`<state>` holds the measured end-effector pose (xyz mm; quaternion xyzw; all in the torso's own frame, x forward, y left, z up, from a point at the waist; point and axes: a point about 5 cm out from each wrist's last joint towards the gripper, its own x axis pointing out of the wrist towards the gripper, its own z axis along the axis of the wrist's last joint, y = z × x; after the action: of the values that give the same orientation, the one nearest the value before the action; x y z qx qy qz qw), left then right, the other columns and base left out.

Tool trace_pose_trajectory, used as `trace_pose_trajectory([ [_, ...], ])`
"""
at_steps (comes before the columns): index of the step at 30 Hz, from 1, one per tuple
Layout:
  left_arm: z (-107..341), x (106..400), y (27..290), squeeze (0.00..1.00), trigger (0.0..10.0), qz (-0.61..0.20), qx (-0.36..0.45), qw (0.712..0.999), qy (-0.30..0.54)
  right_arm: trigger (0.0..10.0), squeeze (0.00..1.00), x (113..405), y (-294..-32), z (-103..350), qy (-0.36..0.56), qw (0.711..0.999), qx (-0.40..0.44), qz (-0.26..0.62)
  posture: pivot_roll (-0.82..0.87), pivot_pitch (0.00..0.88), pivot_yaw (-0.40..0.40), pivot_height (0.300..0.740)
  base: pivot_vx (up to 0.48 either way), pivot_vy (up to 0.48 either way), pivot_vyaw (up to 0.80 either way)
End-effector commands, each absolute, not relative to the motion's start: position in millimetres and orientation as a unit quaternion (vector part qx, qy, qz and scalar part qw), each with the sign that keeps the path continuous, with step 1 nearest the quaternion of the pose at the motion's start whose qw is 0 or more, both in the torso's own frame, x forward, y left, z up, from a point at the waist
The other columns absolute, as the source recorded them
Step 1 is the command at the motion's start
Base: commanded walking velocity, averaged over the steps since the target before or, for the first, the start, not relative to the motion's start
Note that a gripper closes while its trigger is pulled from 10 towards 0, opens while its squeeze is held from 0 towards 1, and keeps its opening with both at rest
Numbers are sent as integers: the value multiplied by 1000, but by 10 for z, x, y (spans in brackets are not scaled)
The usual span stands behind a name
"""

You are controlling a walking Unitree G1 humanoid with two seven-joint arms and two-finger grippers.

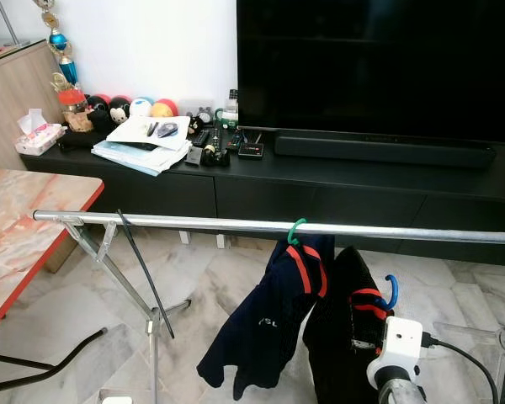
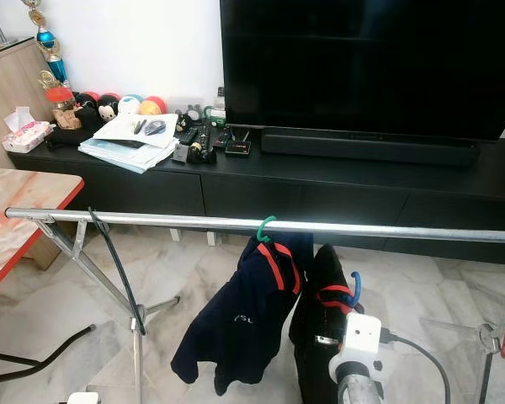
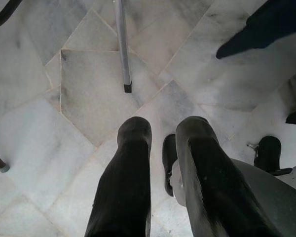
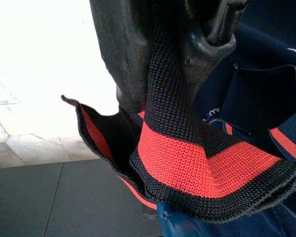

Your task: Hang hanger

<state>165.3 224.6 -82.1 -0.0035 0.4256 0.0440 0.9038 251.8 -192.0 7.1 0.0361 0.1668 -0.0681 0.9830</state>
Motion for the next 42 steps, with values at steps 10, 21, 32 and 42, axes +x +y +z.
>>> trace_pose_trajectory([
  [10,-819,1651,2247,0,10000,43,-9,905,423,10000,0,2632,-1953,197,143,985,40,-85,99,0,19,740,0,0,0],
  [21,-816,1658,2240,0,10000,41,-14,906,420,10000,0,2653,-1938,204,143,985,44,-90,102,0,18,740,0,0,0],
  [32,-815,1664,2222,0,10000,41,-17,908,417,10000,0,2667,-1933,204,147,983,52,-92,107,0,14,740,0,0,-344],
  [42,-815,1672,2204,0,10000,42,-20,908,415,10000,0,2691,-1919,219,144,984,50,-89,111,0,11,740,-178,0,0],
])
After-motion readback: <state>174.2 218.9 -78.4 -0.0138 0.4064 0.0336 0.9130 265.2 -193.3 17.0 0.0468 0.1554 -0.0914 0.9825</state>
